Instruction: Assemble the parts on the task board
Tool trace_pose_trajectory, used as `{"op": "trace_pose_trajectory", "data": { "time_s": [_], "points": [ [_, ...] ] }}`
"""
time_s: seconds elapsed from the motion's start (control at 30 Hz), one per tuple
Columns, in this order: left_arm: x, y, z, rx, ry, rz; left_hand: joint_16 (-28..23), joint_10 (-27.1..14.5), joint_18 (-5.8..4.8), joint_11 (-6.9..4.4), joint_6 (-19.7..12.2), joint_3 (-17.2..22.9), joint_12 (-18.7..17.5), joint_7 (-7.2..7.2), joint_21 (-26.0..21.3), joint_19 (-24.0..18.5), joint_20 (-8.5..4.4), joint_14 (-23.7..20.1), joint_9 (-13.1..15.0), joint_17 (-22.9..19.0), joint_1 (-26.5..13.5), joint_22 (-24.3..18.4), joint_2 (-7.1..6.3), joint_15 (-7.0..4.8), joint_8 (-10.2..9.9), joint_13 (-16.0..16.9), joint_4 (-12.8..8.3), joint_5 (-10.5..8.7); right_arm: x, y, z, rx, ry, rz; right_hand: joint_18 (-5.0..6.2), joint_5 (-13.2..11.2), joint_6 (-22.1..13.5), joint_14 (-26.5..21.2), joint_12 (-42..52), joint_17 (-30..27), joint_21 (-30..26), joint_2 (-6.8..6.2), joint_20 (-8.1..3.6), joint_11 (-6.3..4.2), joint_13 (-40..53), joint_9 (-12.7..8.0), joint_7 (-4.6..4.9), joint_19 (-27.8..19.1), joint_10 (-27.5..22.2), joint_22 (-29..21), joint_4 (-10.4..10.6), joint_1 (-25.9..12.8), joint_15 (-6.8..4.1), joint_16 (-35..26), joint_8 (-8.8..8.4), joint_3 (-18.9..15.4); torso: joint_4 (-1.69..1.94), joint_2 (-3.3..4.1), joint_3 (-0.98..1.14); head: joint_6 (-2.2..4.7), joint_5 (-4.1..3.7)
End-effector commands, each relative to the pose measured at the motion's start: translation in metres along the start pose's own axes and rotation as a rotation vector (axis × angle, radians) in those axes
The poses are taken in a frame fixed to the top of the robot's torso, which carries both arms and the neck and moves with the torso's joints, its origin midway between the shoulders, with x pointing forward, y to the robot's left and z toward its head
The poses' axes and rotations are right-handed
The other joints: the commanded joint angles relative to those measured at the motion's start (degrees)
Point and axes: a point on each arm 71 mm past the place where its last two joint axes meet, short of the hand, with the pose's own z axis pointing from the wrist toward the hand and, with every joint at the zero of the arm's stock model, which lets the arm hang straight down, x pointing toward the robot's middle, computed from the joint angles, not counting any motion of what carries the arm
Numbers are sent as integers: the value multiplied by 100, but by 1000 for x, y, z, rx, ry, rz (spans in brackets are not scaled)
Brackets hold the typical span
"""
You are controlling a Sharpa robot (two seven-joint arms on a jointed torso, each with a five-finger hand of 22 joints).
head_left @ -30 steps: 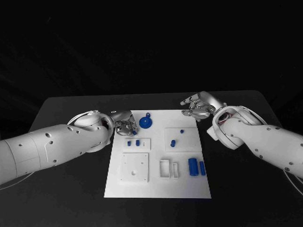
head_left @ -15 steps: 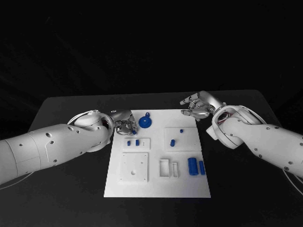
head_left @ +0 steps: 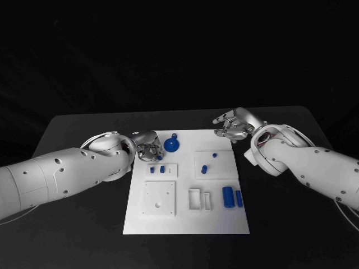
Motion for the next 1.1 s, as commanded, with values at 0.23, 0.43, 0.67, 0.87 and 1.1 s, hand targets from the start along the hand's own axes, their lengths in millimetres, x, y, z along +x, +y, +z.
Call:
{"op": "trace_pose_trajectory", "data": {
  "time_s": [0.23, 0.43, 0.67, 0.87, 1.1],
  "points": [
    [8, -4, 1, 7, 50, 24, -25, 21, 89, 10, 58, 23, 37, 58, 27, -37, -9, 35, 6, 10, 4, 126, 59, -4, 15, -3, -14, 14, 1, 1, 0, -10, 8, -6, 54, 27, 37, -28, 0, -5, 2, -2, -4, -11, 2, 8, 5, -36, -44, 259, -14, -58, -6, -21, -7, 30, 3, 0, 0, -2, -11],
    [9, -4, 2, 0, 62, 45, -23, -18, 91, 23, 32, 21, 38, 68, 30, -55, -1, 9, 5, 14, 17, 128, 64, 7, 15, -2, -16, 9, 1, 1, 0, -10, 8, -6, 54, 27, 37, -28, 0, -5, 2, -2, -4, -11, 2, 8, 5, -36, -44, 259, -14, -58, -6, -21, -7, 30, -1, 3, -1, -9, -10],
    [17, -3, 2, 7, 78, 106, -18, -4, 93, 19, 52, 12, 38, 63, 39, -66, 0, 0, 5, 17, 21, 130, 57, 6, 16, -2, -21, 7, 1, 1, 0, -10, 8, -6, 54, 27, 37, -28, 0, -5, 2, -2, -4, -11, 2, 8, 5, -36, -44, 259, -14, -58, -6, -21, -7, 30, -3, 2, 0, -18, -11],
    [16, -2, 0, 24, 40, 108, -35, -160, 78, 32, -722, -44, 35, 8, 11, -75, 30, -16, -31, 3, 14, 110, 12, 26, -2, -3, 26, -262, 0, 0, 0, -9, 7, -7, 54, 27, 37, -28, 0, -5, 2, -2, -4, -11, 2, 8, 5, -36, -44, 259, -14, -58, -6, -21, -7, 30, 0, 0, -2, -14, -17],
    [14, 2, -2, 21, 19, 102, -66, -313, 86, 87, -860, -81, 38, 18, -84, -64, 56, -51, -24, -21, 77, 113, -109, 60, 4, -3, 86, -291, 0, -1, 0, -9, 5, -7, 54, 27, 37, -28, 0, -5, 2, -2, -4, -11, 2, 8, 5, -36, -44, 259, -14, -58, -6, -21, -7, 30, 0, 1, 1, -11, -21]
  ]
}}
